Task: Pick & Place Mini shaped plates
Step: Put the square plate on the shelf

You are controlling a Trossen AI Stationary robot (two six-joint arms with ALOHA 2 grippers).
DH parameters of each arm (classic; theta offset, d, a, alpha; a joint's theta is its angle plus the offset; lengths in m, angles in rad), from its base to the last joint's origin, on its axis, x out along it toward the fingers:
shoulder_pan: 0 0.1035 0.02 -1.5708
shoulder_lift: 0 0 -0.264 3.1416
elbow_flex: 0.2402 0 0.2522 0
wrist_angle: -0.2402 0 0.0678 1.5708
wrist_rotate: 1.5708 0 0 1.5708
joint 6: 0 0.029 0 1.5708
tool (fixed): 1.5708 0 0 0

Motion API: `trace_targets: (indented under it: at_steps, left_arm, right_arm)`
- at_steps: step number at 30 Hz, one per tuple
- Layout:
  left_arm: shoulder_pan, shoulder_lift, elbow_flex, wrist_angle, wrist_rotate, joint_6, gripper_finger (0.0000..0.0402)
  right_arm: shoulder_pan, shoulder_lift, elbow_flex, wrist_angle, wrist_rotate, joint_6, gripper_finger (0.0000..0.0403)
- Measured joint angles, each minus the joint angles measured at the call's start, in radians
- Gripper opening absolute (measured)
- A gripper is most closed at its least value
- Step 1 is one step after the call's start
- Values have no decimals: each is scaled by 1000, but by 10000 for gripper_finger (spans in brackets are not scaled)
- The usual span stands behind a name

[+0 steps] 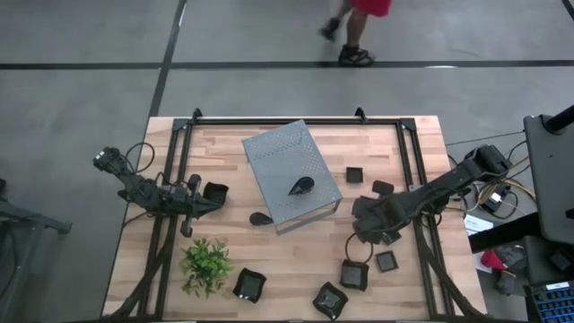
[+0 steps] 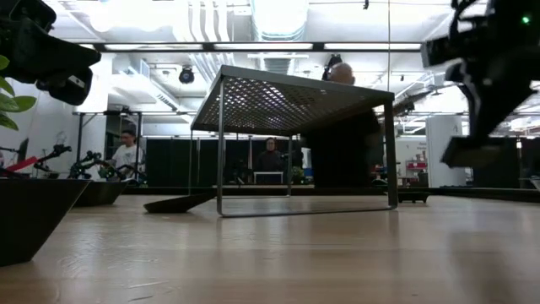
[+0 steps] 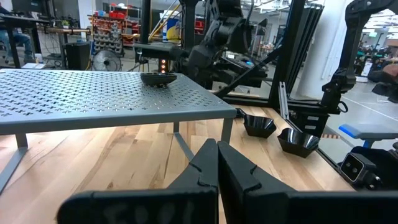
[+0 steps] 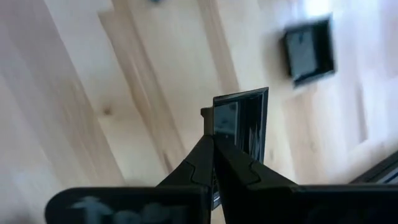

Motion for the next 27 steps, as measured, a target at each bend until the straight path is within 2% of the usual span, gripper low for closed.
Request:
trace_targets:
  at_steps: [17,27]
  left_arm:
    - [0,0,0,0,0,0,0]
    - [0,0,0,0,0,0,0]
  right_arm:
    - [0,-1,110,-104,125,-88,8]
    - [0,-1,187,-104,256,-308,8]
